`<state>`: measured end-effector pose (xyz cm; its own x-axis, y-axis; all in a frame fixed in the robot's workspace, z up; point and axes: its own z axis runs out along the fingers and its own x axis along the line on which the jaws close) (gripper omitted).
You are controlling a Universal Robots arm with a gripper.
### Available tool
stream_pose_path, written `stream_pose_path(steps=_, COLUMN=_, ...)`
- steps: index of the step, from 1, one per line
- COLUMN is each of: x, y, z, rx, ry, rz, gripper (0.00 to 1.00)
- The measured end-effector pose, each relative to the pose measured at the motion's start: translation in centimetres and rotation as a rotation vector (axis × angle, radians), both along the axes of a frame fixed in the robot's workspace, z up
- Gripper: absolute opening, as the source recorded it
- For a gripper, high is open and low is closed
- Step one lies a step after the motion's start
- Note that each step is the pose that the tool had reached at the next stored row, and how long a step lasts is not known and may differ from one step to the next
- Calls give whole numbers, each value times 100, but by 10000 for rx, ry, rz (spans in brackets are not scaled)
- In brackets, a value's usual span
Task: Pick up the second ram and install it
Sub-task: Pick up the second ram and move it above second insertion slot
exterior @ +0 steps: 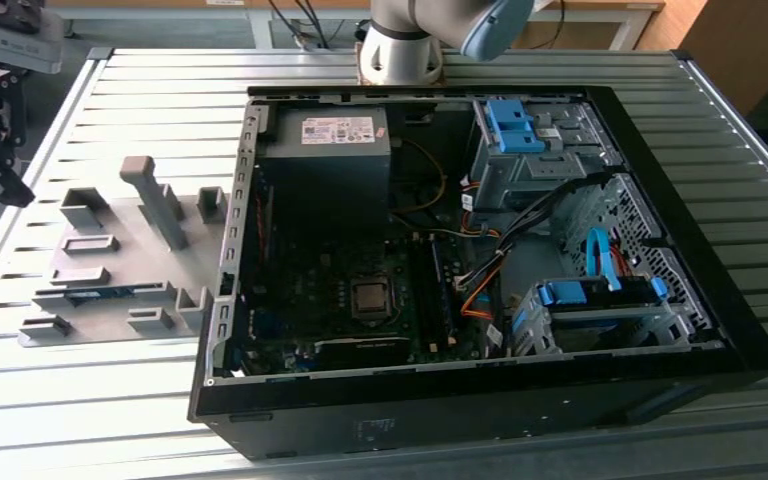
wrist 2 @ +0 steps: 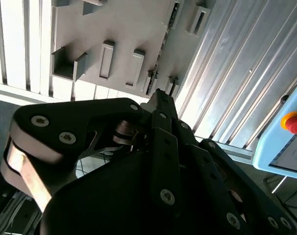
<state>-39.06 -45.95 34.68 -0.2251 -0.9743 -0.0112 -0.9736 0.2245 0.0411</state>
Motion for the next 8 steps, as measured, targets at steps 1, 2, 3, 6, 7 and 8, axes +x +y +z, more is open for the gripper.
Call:
stream_pose_path(steps=1, x=0, y=-2, z=-3, rx=0, ry=0, rz=117, gripper=10)
stream_pose_path(steps=2, x=0, y=-3, z=-7, rx=0, ry=-1, rz=234, gripper=10)
stream_pose_path(steps=3, x=0, y=-4, z=-11, rx=1, ry=-1, rz=354, gripper=10)
stream_pose_path(steps=6, x=0, y=-6, z=-21, rx=0, ry=-1, rz=774, gripper=10)
stream_pose_path(steps=7, x=0, y=-6, z=-25, rx=0, ry=-1, rz=921, gripper=10)
stream_pose_path(steps=8, x=0, y=-6, z=-29, rx=0, ry=0, rz=1067, gripper=10)
